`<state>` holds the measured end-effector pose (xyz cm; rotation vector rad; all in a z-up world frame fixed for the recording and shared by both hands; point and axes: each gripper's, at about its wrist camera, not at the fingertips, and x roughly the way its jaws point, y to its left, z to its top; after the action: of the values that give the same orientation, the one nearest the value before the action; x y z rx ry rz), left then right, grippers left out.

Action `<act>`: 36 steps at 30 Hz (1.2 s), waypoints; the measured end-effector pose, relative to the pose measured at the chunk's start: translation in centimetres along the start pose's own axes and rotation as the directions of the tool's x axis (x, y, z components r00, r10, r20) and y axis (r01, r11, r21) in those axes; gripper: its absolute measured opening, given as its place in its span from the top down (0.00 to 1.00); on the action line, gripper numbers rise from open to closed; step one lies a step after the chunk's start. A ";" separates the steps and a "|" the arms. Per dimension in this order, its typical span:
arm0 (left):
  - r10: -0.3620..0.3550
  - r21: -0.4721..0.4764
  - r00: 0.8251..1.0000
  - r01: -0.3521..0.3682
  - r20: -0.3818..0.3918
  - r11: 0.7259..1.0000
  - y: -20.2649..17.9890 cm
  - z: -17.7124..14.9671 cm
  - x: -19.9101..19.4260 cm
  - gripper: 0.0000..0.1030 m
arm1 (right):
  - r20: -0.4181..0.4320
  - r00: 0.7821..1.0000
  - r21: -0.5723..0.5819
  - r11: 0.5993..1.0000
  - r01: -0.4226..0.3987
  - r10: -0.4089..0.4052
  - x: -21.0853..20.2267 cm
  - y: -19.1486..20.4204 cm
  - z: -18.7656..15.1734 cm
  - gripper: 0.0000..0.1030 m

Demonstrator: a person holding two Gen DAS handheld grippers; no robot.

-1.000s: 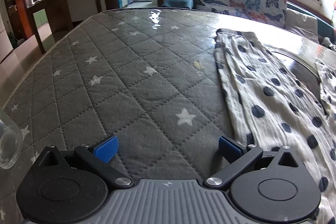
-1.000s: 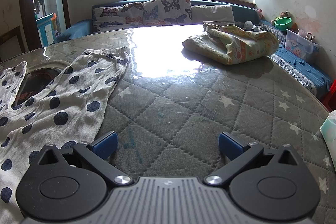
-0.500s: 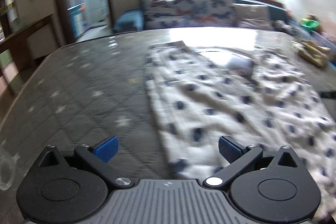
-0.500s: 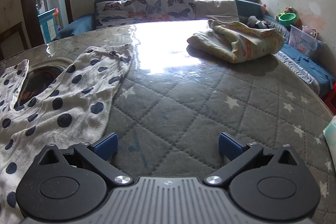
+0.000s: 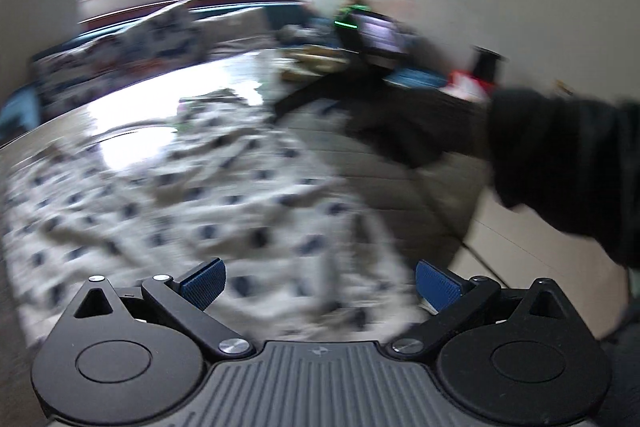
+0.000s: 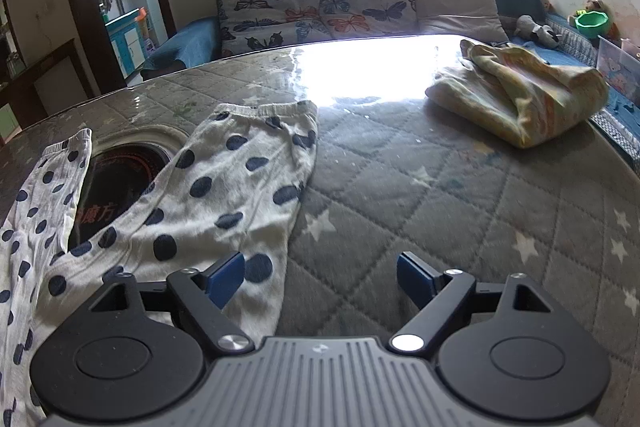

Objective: Fold clothes
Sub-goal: 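Grasp the pants waistband with the right tool while the left tool pinches a pant leg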

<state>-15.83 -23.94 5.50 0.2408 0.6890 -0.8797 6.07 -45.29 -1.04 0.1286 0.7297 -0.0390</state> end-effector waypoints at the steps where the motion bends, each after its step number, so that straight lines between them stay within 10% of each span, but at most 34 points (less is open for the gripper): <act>1: -0.011 0.017 1.000 0.011 -0.010 1.000 -0.6 -0.1 0.5 0.03 | -0.002 1.000 0.000 1.000 -0.006 0.006 0.1 0.0 0.2 0.20; 15: 0.007 0.135 0.989 0.013 -0.145 0.991 -3.9 -1.2 6.0 0.37 | -0.013 0.997 0.013 0.997 -0.077 0.077 2.4 -0.1 4.3 0.37; 36: -0.073 0.050 0.991 0.079 -0.111 0.996 -2.4 -0.4 5.4 0.84 | -0.052 0.996 0.107 0.992 -0.065 0.071 9.9 -0.4 10.9 0.60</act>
<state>-15.50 -28.61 1.88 0.3140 0.7803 -0.9645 20.64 -47.00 0.34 0.2560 0.7790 -0.0092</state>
